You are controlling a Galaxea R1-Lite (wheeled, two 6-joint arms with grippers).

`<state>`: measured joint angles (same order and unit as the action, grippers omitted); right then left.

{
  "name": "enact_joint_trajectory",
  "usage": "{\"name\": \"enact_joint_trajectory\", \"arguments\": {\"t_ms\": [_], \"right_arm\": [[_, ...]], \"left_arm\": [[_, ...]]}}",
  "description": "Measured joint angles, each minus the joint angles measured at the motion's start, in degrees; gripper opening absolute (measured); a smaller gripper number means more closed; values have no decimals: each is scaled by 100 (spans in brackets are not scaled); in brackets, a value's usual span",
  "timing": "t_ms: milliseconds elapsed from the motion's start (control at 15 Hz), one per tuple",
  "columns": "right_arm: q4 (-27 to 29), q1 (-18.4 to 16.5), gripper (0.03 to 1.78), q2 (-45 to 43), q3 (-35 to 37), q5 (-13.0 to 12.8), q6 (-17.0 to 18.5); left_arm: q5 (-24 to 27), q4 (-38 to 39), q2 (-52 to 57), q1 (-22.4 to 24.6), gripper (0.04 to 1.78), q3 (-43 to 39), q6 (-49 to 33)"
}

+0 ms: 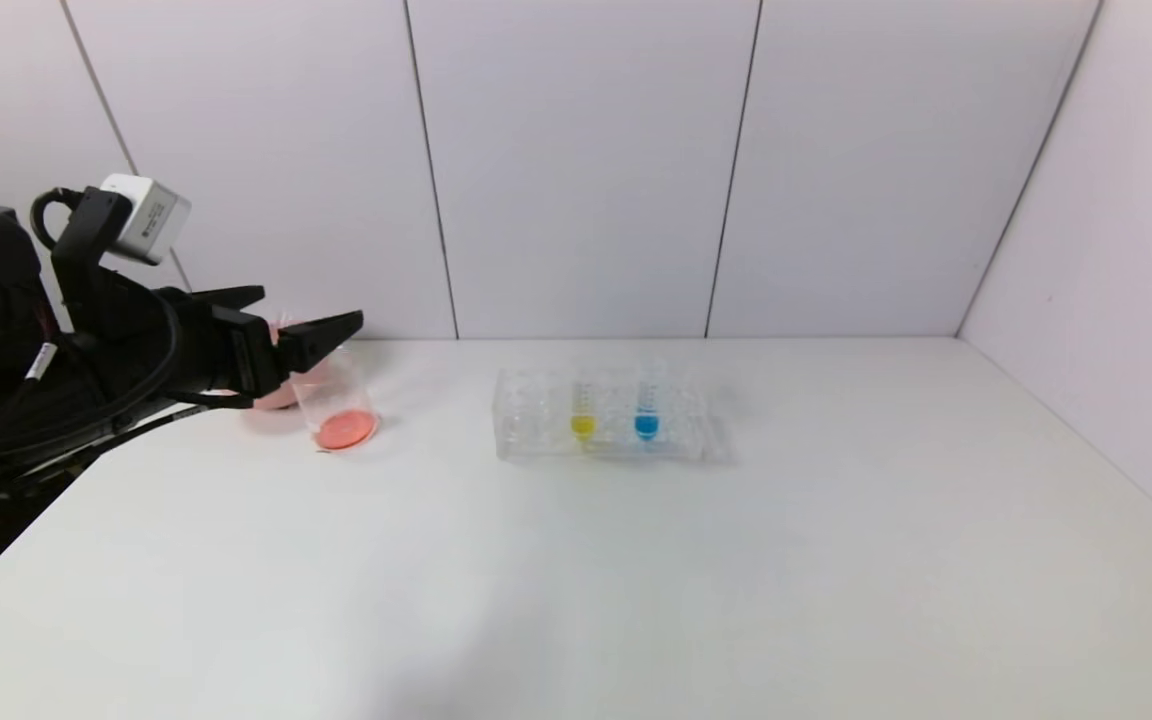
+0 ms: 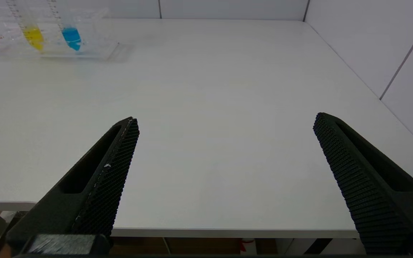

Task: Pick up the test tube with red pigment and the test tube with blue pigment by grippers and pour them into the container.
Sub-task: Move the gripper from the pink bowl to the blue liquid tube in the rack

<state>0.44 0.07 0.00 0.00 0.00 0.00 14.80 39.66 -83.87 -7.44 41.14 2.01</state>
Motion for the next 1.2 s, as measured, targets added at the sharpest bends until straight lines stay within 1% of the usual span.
{"name": "enact_joint_trajectory", "arguments": {"t_ms": [267,600,867,1067,1200], "right_arm": [[0,2,177,0,0,0,0],[0,0,177,0,0,0,0],[0,2,177,0,0,0,0],[0,0,177,0,0,0,0],[0,0,177,0,0,0,0]], "left_arm": [[13,-57,173,-529,176,-132,-41],[50,-72,116,-1262,176,-221,-138],[82,-13,-174,-1841,176,-157,-179],[50,24,-511,-2230,176,-57,-357],[30,201,-796,-2461,176,9,-433]]}}
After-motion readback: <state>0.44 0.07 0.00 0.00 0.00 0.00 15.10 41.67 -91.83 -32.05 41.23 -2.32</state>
